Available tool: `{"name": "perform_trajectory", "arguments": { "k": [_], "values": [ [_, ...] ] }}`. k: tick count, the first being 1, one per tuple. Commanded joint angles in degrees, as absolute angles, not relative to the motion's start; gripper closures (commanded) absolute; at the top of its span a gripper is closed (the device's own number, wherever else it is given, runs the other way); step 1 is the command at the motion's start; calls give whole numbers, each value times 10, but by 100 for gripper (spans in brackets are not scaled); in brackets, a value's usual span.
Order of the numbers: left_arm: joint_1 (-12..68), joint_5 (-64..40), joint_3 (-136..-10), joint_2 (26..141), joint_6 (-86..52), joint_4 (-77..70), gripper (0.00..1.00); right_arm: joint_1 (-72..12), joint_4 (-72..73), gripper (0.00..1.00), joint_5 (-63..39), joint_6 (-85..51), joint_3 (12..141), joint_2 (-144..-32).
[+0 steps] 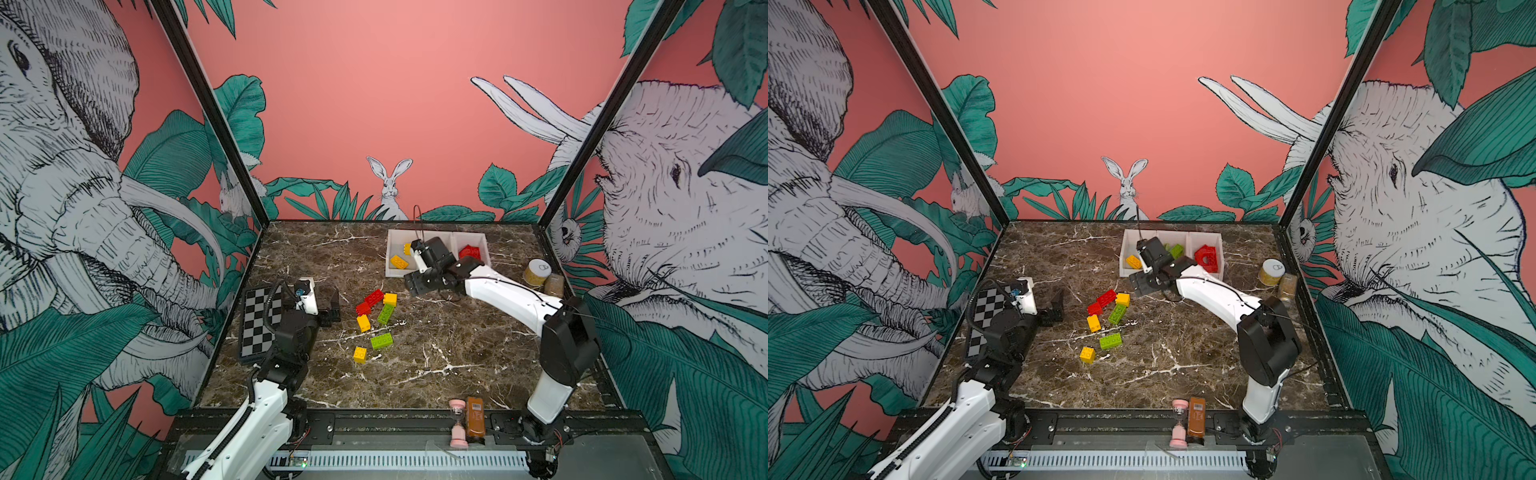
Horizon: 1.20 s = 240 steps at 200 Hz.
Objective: Sort the legos into containers by color
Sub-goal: Place the lego in the container, then pick up the lego from the center of the table.
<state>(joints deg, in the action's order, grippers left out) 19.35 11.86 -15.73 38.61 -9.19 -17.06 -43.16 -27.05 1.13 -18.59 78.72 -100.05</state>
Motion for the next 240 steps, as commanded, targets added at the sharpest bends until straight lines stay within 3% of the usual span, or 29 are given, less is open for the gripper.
{"name": "perform_trajectory", "arguments": {
  "k": [1, 91, 240],
  "values": [
    [194, 121, -155, 385, -92, -185, 2, -473, -242, 14, 20, -252, 756, -995],
    [194, 122, -156, 377, -93, -181, 1, -583, -266, 13, 13, -289, 791, -1079],
    [195, 120, -156, 380, -95, -183, 1, -616, -315, 15, 21, -283, 839, -1170]
  ]
}}
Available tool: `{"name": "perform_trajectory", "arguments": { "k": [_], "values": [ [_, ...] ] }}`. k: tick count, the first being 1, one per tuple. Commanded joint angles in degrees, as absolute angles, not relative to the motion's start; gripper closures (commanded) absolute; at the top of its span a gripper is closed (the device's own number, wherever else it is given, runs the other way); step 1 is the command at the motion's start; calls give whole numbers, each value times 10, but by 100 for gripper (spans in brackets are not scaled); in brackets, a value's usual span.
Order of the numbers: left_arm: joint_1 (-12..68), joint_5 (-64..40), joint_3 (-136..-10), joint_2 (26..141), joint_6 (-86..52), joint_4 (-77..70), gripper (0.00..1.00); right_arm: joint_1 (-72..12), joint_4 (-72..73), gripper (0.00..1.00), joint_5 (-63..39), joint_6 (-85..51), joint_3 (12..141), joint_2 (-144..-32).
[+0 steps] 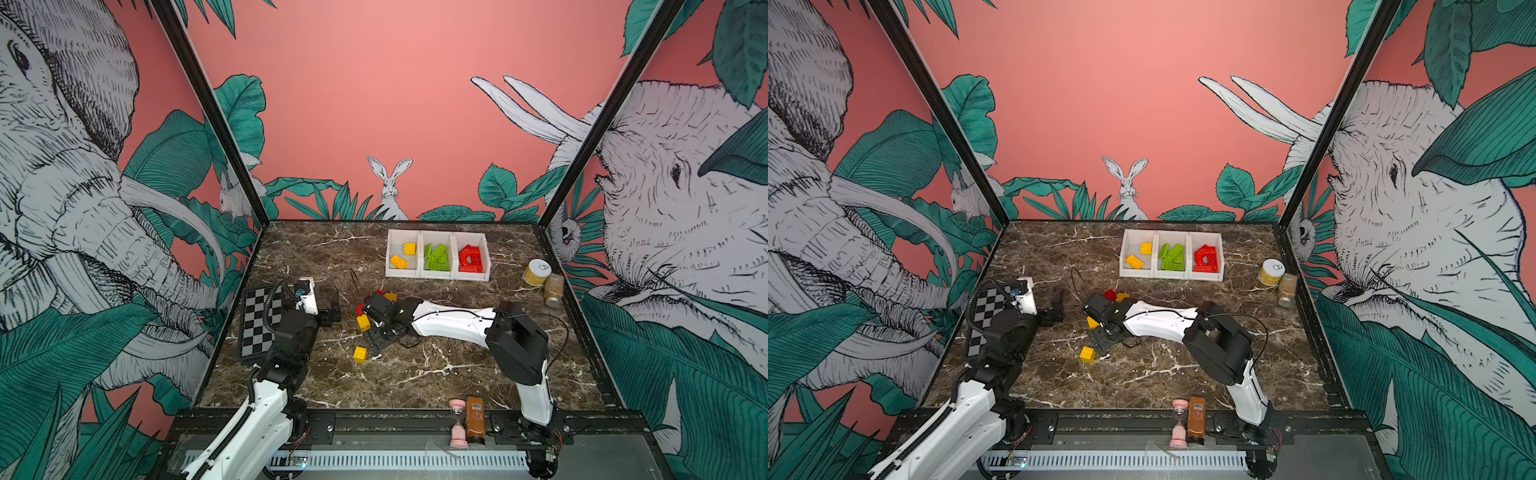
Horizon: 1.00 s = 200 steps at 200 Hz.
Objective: Sort the legos into containers by color
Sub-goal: Pick up the lego from the center of the table.
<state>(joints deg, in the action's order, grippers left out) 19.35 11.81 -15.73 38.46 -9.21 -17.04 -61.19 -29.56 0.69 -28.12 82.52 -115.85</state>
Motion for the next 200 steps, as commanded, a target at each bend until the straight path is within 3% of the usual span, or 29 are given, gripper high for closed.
{"name": "perform_trajectory", "arguments": {
  "k": [1, 94, 200],
  "values": [
    [195, 120, -156, 380, -95, -183, 1, -616, -315, 15, 22, -282, 840, -1171],
    [194, 121, -156, 378, -95, -183, 1, -616, -320, 26, 39, -280, 836, -1182],
    [194, 121, -156, 382, -94, -184, 1, -595, -281, 36, 81, -265, 795, -1110]
  ]
}}
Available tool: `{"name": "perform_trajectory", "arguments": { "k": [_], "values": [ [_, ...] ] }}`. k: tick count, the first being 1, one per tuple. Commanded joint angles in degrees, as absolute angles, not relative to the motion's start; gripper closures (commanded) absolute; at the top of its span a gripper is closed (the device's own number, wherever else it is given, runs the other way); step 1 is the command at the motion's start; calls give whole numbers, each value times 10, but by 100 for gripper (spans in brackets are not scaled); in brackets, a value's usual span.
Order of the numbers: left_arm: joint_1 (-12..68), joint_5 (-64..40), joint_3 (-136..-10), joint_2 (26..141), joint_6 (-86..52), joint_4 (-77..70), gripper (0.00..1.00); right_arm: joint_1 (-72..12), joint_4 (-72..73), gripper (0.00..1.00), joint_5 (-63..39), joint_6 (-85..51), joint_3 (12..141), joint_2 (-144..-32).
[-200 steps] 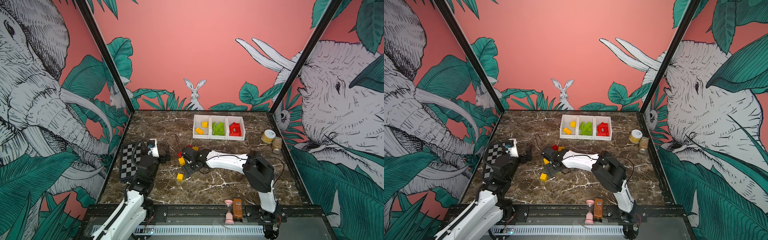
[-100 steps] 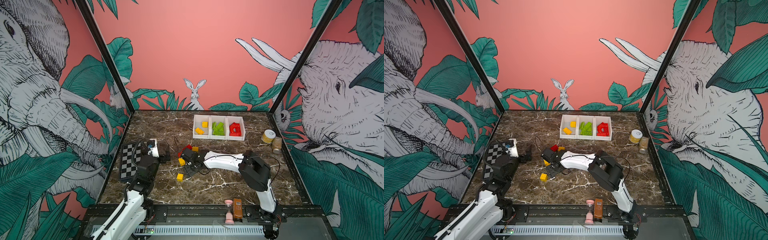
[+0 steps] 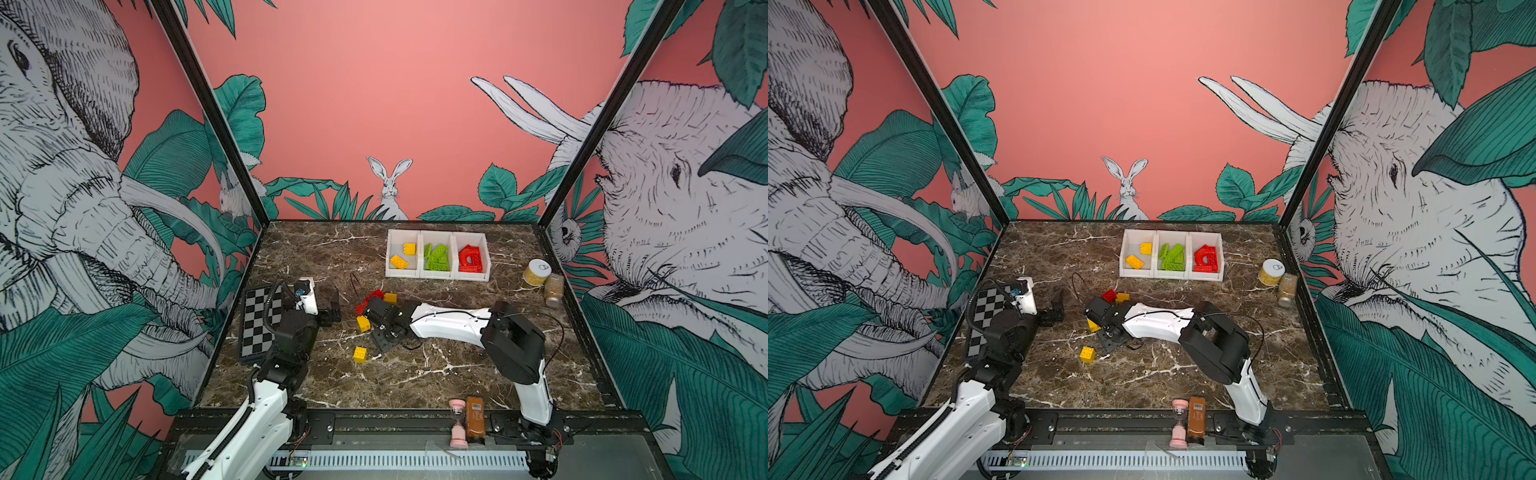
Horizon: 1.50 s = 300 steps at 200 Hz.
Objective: Sort the legos into containers by color
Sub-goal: Pick up the lego from the center of the table, then place the lego in the container.
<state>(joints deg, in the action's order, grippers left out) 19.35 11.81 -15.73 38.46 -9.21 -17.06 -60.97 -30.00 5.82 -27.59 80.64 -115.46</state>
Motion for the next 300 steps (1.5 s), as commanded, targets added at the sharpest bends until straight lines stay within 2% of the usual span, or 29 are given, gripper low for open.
{"name": "perform_trajectory", "arguments": {
  "k": [1, 73, 148, 241, 300],
  "values": [
    [194, 120, -156, 382, -94, -184, 1, -594, -280, 36, 81, -265, 794, -1109],
    [194, 117, -156, 386, -94, -186, 2, -464, -271, 37, 128, -154, 826, -1059],
    [194, 120, -158, 396, -90, -187, 1, -317, -225, 41, 72, -83, 946, -1153],
    [194, 118, -159, 410, -91, -194, 1, -241, -240, 41, 7, -99, 1062, -1251],
    [195, 119, -158, 408, -91, -194, 1, -236, -270, 37, 29, -90, 1100, -1276]
  ]
}}
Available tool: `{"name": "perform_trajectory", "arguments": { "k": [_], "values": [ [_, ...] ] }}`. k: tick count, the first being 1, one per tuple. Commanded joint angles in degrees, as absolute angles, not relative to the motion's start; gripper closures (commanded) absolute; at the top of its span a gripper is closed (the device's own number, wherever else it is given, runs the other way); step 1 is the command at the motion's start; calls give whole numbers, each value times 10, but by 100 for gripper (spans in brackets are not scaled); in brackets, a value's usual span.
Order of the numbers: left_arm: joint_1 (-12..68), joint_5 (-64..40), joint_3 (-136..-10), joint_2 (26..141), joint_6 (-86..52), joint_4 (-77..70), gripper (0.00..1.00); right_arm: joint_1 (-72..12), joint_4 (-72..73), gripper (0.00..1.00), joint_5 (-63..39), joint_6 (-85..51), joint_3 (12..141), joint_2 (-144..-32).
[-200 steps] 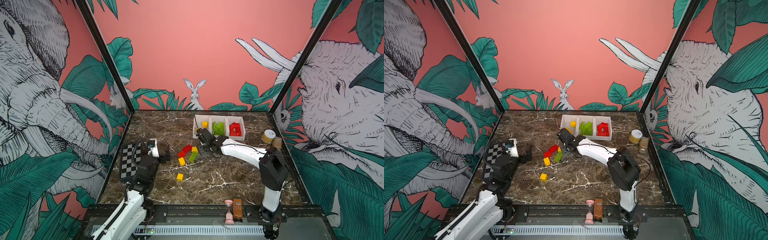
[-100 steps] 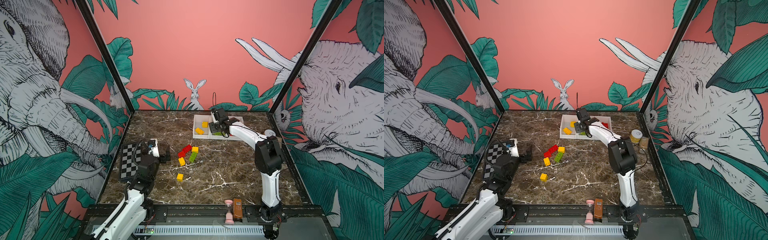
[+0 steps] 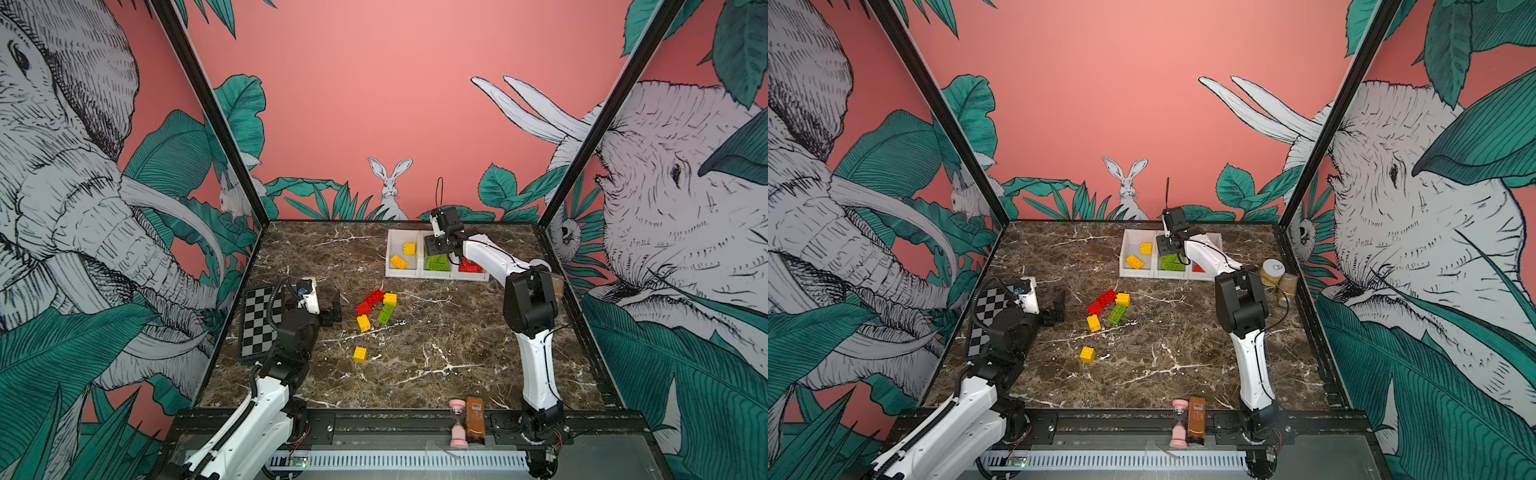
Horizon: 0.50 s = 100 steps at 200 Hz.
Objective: Sort the legos into containers by color
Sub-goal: Place the lego in the container.
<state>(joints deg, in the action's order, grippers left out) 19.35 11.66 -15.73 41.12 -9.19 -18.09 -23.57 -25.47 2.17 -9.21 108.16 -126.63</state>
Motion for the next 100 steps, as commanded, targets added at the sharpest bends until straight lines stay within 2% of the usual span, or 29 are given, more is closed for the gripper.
{"name": "perform_trajectory", "arguments": {
  "k": [1, 27, 70, 100],
  "values": [
    [195, 118, -158, 408, -91, -194, 1, -236, -270, 36, 28, -90, 1101, -1276],
    [195, 118, -158, 409, -91, -195, 2, -235, -284, 31, 29, -88, 1114, -1280],
    [194, 120, -158, 406, -91, -192, 2, -235, -332, 12, 30, -72, 1144, -1281],
    [194, 122, -158, 405, -90, -192, 2, -240, -309, 14, -2, -61, 1090, -1224]
  ]
}}
